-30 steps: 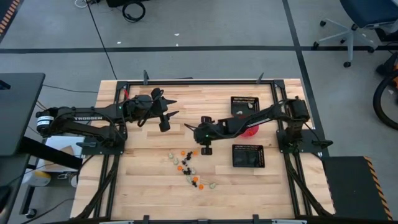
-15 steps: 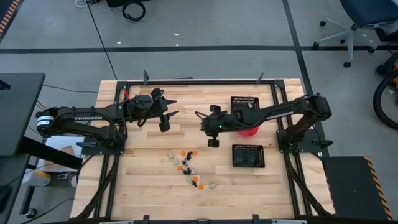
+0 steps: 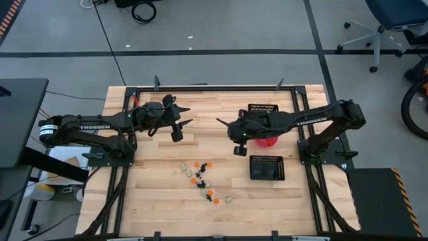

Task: Sort Halloween decoration
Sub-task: Put the orange pumpkin toy into the pink bowl

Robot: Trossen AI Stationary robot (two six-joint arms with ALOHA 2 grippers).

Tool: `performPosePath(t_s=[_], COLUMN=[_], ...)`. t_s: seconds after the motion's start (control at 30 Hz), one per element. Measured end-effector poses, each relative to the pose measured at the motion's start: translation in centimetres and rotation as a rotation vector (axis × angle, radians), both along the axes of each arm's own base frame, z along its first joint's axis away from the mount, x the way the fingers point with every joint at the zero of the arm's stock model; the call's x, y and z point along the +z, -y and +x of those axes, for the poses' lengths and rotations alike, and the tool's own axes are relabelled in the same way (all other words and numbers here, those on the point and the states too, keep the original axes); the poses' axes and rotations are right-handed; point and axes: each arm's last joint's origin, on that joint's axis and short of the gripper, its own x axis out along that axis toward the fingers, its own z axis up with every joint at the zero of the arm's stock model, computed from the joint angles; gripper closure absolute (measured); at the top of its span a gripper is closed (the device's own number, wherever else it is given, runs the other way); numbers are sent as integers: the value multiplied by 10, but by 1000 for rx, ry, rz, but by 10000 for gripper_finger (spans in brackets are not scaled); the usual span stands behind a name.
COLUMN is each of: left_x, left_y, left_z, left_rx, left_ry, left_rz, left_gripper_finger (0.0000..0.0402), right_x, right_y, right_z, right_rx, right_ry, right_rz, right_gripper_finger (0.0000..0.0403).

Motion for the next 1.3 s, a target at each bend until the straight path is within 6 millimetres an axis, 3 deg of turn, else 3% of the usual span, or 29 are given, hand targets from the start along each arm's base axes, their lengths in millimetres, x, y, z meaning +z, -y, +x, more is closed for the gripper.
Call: performPosePath(t_s=[0.5, 0.8, 1.3], left_x=[0, 0, 0], left_y=[0, 0, 0], left_z=[0, 0, 0], left_rx=[0, 0, 0], left_ry=[0, -1, 0], left_rz=[0, 0, 0], left_gripper_finger=[209, 209, 209], right_x=[-9, -12, -46], right_y=[5, 20, 38], right_z=[-35, -49, -69], right_rx=[-175, -316, -416], right_ry=[-286, -404, -540], right_rz=[21, 44, 125], right_gripper_finger=[297, 297, 297])
